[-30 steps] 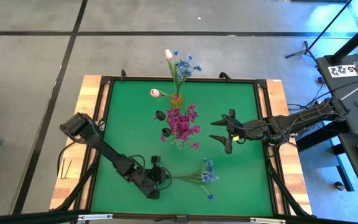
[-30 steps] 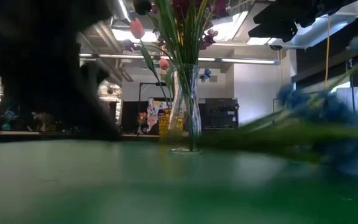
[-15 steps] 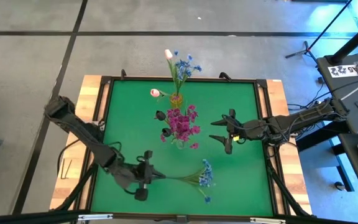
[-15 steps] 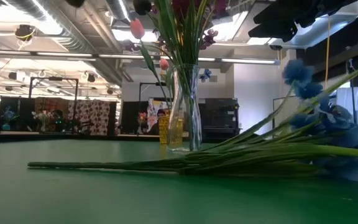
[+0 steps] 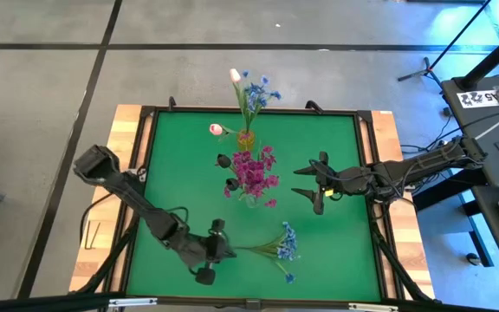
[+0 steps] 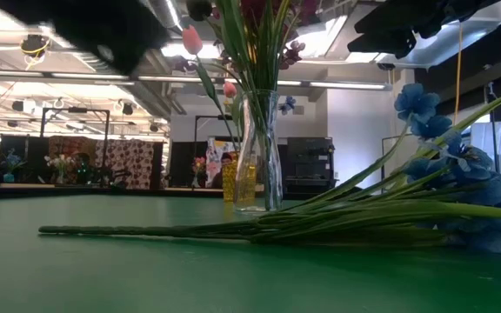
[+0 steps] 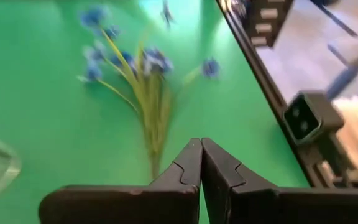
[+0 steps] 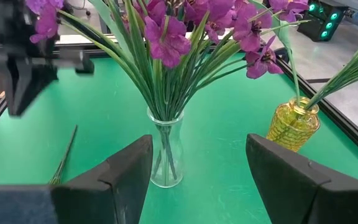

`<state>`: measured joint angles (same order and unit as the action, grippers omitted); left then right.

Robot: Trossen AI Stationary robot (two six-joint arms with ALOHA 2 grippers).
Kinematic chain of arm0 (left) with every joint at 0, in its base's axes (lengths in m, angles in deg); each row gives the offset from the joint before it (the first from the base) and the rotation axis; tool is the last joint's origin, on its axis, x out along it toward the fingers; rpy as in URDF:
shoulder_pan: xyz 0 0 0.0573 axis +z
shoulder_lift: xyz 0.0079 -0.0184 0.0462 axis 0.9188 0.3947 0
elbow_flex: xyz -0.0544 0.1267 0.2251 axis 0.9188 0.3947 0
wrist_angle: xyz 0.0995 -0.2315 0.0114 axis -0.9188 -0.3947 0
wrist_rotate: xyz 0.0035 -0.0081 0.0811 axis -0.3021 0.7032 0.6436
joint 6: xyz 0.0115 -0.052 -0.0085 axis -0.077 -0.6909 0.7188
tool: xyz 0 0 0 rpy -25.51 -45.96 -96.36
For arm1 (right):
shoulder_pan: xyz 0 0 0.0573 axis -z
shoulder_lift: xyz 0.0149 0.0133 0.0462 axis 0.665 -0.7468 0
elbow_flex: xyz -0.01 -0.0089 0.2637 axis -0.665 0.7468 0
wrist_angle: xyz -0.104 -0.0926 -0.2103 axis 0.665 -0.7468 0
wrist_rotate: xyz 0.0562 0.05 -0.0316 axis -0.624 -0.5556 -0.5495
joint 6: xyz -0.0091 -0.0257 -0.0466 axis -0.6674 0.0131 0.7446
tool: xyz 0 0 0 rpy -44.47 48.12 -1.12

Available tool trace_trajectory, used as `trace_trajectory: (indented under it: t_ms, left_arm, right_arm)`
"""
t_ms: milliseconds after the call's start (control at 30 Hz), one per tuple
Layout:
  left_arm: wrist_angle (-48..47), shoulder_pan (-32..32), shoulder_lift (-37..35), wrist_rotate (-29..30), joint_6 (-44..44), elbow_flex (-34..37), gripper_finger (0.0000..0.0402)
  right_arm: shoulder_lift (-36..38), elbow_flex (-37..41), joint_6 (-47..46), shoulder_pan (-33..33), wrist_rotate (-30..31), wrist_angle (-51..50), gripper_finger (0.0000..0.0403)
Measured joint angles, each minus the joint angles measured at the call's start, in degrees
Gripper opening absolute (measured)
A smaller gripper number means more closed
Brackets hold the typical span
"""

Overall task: Sort flowers into vase by color
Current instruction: Put the blue flowers into the yellow vase

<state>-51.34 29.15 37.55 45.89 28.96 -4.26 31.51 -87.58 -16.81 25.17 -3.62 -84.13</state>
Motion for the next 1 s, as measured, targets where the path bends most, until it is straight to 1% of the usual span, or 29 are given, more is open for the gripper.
trace_trajectory:
  t_ms: [167,333,400,500,767,867,1000]
  left_arm:
    - [4.9,2.6,5.7,-6.7,0.0,0.0,0.0000]
    - [6.7,4.3,7.9,-8.9,0.0,0.0,0.0001]
    - [6.5,4.7,7.9,-8.9,0.2,0.0,0.0011]
    - [6.7,5.1,7.9,-8.8,1.3,0.0,0.0041]
    - [6.3,7.2,7.9,-8.0,1.4,0.0,0.0144]
    - [6.2,7.9,7.9,-8.1,1.4,0.0,0.0172]
    - [6.3,8.7,9.9,-8.1,1.4,0.0,0.0195]
  right_arm:
    - [0.0,0.0,0.0,0.0,0.0,0.0,0.0257]
    - [0.0,0.0,-0.1,0.0,0.0,0.0,0.0257]
    - [0.0,0.0,-0.1,0.0,0.0,0.0,0.0257]
    - [0.0,0.0,-0.1,0.0,0.0,0.0,0.0257]
    - [0.0,0.0,-1.7,0.0,0.0,0.2,0.0257]
    - [0.0,0.0,-1.9,0.0,0.0,0.4,0.0257]
    - [0.0,0.0,-2.8,0.0,0.0,0.4,0.0257]
